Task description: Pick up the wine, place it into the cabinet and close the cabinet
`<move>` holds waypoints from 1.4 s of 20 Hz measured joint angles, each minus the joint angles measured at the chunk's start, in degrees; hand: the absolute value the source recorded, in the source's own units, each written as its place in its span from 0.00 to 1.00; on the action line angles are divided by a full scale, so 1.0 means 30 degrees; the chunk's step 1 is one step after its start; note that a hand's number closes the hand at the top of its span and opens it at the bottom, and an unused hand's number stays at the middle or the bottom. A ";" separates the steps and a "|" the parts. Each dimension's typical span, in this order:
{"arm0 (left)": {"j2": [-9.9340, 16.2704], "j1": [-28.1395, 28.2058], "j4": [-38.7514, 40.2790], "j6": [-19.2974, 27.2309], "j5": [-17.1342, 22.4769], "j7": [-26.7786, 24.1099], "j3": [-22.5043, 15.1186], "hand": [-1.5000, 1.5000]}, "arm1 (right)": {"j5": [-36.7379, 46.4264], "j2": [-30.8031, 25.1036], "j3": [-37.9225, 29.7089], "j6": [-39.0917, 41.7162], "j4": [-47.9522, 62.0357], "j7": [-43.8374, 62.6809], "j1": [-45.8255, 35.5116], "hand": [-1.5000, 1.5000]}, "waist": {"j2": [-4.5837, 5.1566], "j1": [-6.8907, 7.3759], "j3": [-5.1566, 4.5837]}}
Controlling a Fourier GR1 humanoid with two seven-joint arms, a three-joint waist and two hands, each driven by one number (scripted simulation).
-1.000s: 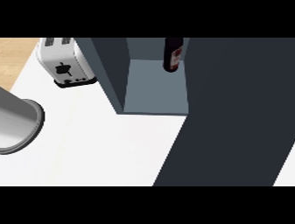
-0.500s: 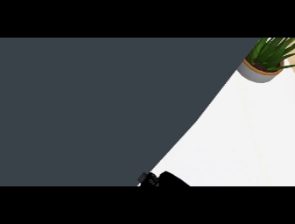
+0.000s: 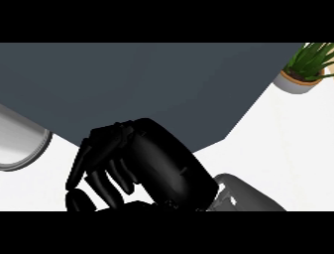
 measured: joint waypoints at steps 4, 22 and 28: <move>-0.0174 -0.0382 0.0273 -0.0287 0.0107 0.0819 0.0385 0.00 | -0.0341 -0.0012 -0.1609 0.0371 0.2401 -0.1103 -0.1534 1.00 | 0.0026 -0.0225 -0.0014; -0.1962 -0.4068 -0.0392 0.2248 -0.2185 0.4161 -0.2743 0.00 | -0.0766 -0.0869 -0.5123 0.4305 0.8871 -0.7088 -0.3605 1.00 | -0.0451 -0.0472 -0.0098; -0.2706 -0.5684 0.0325 0.3312 -0.3234 0.4399 -0.4150 0.00 | -0.0898 -0.1172 -0.5206 0.5130 0.9340 -0.8341 -0.3708 1.00 | -0.0501 -0.0509 -0.0214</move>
